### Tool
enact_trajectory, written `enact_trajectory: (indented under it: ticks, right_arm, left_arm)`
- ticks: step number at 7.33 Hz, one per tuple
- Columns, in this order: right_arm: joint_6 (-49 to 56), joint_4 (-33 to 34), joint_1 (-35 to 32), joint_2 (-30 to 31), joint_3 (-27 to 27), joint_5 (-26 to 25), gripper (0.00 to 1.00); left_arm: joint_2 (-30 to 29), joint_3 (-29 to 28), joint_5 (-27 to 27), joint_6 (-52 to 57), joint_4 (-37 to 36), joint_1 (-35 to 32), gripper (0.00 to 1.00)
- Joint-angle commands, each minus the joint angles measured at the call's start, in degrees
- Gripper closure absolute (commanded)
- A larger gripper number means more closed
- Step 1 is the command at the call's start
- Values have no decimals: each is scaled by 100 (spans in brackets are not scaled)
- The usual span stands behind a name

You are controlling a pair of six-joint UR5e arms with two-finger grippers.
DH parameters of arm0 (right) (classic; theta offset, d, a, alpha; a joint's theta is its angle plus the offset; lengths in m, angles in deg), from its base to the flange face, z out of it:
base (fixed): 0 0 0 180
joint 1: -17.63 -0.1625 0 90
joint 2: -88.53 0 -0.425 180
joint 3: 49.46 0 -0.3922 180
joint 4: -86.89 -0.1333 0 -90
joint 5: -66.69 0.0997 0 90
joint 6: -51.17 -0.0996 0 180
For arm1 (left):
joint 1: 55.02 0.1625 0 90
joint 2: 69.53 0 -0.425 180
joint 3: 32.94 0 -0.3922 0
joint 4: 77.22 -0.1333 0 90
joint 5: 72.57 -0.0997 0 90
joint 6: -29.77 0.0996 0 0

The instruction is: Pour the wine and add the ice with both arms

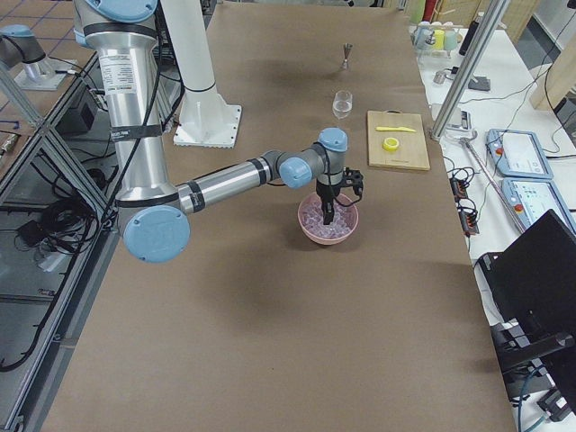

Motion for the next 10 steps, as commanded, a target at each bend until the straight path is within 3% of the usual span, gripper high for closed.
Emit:
enact_trajectory:
  ticks: [1,3,6,8,9,10]
  right_arm:
    - [-18,-2,-12,-91,-71,-16,34]
    - [0,-2,-47,-82,-71,-16,48]
    - [17,-2,-65,-38,-62,-16,50]
    - [17,-2,-65,-21,-53,-16,68]
    - [0,7,-65,-12,-44,-16,73]
    - [-9,-2,-65,-12,-36,-16,87]
  left_arm:
    - [0,9,-3,-6,-4,-8,2]
    - [-9,9,-3,-6,-4,-16,2]
    - [-26,0,6,-6,-12,-34,2]
    - [-96,18,15,3,-135,-51,2]
    - [-105,9,15,12,-144,-78,2]
    - [-106,9,23,12,-144,-78,2]
